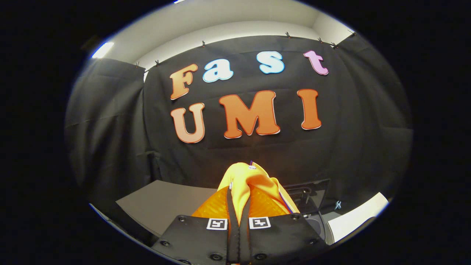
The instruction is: Put the clothes into the washing machine and then close the washing machine lid.
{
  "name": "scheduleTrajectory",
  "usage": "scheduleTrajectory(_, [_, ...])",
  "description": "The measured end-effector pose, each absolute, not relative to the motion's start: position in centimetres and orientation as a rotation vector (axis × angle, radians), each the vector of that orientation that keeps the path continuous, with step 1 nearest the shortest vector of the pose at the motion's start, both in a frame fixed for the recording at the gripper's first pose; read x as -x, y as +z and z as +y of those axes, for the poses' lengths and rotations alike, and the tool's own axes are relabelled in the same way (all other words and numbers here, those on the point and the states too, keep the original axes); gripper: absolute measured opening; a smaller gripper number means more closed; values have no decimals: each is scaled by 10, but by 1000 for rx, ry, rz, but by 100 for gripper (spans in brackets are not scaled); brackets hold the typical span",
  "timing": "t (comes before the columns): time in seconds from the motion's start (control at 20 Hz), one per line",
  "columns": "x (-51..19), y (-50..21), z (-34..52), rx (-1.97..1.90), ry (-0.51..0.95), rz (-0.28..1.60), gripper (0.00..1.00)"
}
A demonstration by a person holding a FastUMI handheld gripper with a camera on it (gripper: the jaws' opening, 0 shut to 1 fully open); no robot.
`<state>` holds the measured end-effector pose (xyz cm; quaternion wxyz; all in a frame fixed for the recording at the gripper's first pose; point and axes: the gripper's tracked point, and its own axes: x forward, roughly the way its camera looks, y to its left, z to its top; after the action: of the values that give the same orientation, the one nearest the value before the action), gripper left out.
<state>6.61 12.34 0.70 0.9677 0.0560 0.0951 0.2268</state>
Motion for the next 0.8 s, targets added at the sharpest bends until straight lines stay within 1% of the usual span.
scheduleTrajectory(0.25, [-85, -56, 98, -91, 446, 272, 8])
scheduleTrajectory(0.5, [-110, -123, 94, -63, 449, 372, 8])
scheduleTrajectory(0.8, [-148, -240, 85, -20, 405, 545, 8])
